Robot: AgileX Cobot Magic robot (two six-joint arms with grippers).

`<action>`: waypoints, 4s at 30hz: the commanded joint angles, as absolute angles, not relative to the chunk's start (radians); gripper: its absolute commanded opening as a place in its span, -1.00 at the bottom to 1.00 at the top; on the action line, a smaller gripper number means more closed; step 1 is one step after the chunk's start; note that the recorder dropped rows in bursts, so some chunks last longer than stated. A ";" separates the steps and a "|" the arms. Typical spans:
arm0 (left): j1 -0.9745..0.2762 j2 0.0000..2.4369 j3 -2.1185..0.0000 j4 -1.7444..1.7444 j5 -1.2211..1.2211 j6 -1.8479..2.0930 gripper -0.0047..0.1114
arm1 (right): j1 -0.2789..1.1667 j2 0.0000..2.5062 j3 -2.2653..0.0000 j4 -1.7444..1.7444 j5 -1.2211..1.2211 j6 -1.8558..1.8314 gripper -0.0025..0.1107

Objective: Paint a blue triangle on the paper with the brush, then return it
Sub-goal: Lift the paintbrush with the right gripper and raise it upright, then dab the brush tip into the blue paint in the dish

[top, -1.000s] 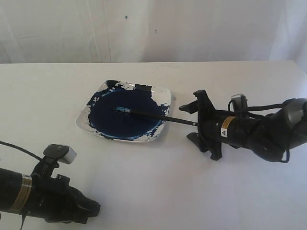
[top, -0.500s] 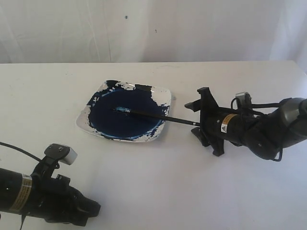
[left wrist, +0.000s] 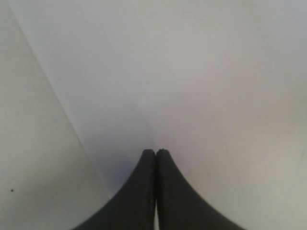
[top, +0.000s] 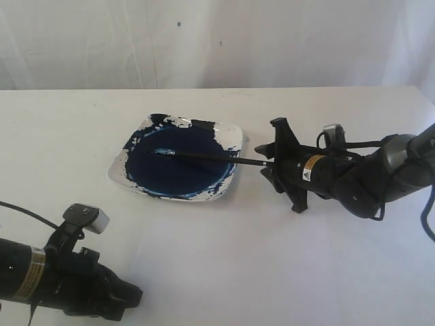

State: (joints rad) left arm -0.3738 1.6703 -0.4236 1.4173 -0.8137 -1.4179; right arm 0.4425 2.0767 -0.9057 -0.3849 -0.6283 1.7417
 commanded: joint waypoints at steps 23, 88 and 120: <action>-0.382 1.670 -0.420 1.429 -0.784 -1.410 -0.92 | 0.447 2.087 -0.908 -0.333 -0.628 1.728 -0.84; -0.382 1.670 -0.420 1.429 -0.784 -1.410 -0.92 | 0.369 1.782 -1.015 -0.487 -0.865 0.904 -0.96; -0.382 1.670 -0.420 1.429 -0.784 -1.410 -0.92 | 0.369 1.720 -1.017 -0.580 -0.832 0.876 -0.96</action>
State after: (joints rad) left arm -0.3738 1.6703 -0.4236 1.4173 -0.8137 -1.4140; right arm 0.3782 1.7523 -1.0139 -0.5884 -0.8105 0.8787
